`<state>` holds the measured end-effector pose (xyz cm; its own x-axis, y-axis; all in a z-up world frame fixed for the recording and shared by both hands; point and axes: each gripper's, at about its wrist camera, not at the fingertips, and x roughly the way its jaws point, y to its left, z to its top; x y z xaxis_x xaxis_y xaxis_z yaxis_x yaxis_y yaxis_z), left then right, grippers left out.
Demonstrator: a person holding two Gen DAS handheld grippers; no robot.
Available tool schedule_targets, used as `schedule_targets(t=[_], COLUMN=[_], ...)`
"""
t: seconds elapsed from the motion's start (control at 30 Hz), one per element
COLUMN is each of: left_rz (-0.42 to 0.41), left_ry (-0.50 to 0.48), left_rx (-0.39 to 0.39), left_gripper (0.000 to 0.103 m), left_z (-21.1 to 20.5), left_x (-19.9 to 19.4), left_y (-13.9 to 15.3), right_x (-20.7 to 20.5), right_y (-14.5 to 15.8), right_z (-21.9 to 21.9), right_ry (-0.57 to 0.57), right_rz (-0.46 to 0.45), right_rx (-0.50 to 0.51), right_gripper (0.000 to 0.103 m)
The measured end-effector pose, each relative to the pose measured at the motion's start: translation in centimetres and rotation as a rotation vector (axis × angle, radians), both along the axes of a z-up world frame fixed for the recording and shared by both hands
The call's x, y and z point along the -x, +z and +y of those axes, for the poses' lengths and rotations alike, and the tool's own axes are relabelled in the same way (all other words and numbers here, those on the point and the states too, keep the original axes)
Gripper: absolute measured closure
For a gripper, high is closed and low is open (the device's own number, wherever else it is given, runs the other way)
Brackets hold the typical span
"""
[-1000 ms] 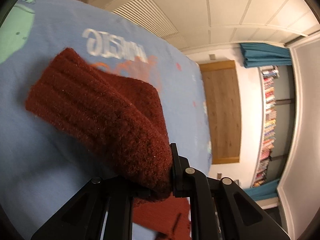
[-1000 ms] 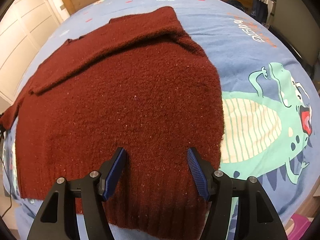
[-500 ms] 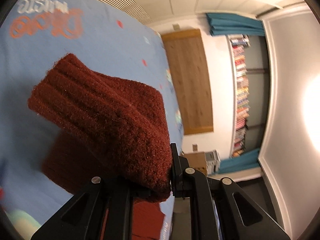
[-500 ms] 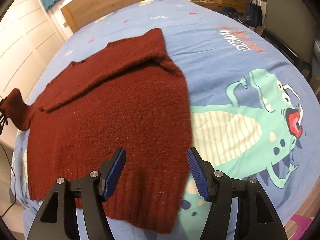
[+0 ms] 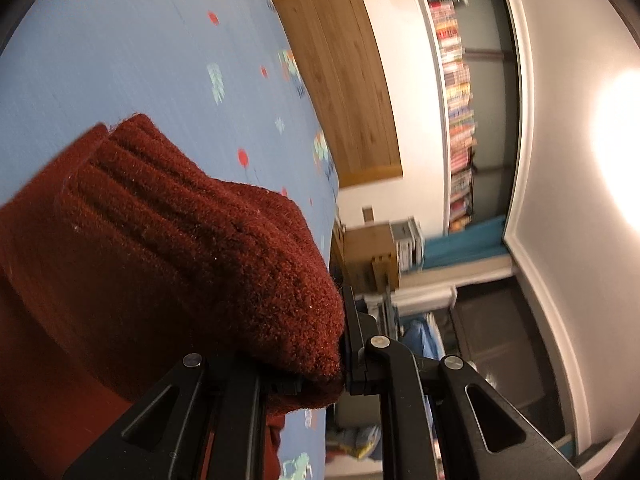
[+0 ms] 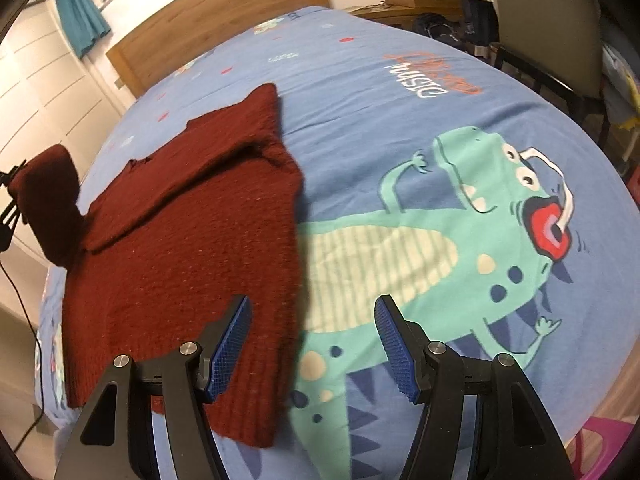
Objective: Fold small clothes
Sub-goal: 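Carry the held cuff across the sweater body and open the left gripper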
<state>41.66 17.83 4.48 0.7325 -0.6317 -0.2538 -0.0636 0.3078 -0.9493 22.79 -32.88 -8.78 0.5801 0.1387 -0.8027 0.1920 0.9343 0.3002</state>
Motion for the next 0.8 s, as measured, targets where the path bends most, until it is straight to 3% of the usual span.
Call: schedule_targets(t=[0.13,0.43,0.67,0.8], left_rz=[0.035,0.166,0.264,0.286], left_ry=[-0.063,-0.180,-0.277,-0.321], left_rx=[-0.021,-0.100,-0.255,-0.311], left_gripper=[0.092,0.092,0.092,0.090], left_z=[-3.7,-10.8,-13.3,-13.9], left_x=[-0.5,0.6,4.1,5.4], left_y=[-1.3,-7.4,-12.2,-12.9], right_x=[0.2,0.2,-0.3,-1.0], right_y=[-0.1,-0.9,-1.7,-1.6], right_z=[-1.1,-2.1,-2.4,-1.8], right_ry=[-0.013,-0.021,-0.024,-0.011], right_rz=[-0.002,0.014,0.032,0.031], right_rx=[-0.008,-0.016,-0.019,-0.017], right_gripper=[0.037,0.037,0.037,0.037])
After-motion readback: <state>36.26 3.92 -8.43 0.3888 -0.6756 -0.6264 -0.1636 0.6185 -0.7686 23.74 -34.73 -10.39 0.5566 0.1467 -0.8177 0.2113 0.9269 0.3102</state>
